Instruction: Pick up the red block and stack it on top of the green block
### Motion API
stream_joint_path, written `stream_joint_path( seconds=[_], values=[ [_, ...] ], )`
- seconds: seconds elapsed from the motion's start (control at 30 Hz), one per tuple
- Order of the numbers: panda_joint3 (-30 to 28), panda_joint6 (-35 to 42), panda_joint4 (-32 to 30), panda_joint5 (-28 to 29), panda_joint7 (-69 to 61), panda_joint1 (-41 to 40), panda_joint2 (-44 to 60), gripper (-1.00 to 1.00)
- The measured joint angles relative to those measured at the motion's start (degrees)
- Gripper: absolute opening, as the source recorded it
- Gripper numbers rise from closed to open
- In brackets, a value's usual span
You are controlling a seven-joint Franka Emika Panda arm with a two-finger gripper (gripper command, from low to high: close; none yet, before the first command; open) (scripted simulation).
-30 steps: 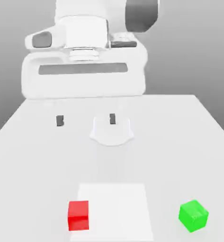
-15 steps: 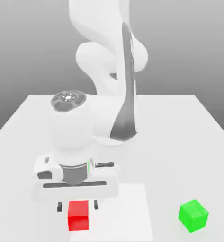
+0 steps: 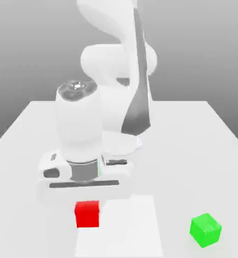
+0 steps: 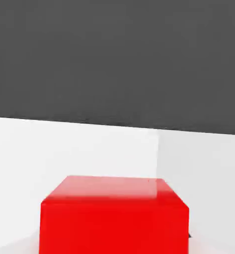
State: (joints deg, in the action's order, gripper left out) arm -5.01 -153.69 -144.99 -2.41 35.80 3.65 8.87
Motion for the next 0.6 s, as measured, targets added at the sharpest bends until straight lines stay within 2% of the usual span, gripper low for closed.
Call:
stream_joint_path(
  seconds=[0.3,0.47,0.5,0.6],
  values=[
    [9.7,4.9,3.7,3.2,21.5,14.1,-1.3,-1.0],
    [9.9,-1.7,4.6,5.3,25.8,17.1,6.2,-1.0],
    [9.7,-3.0,4.7,5.7,26.1,17.2,7.6,1.0],
    [9.7,-3.0,4.7,5.7,26.1,17.2,7.6,1.0]
  ],
)
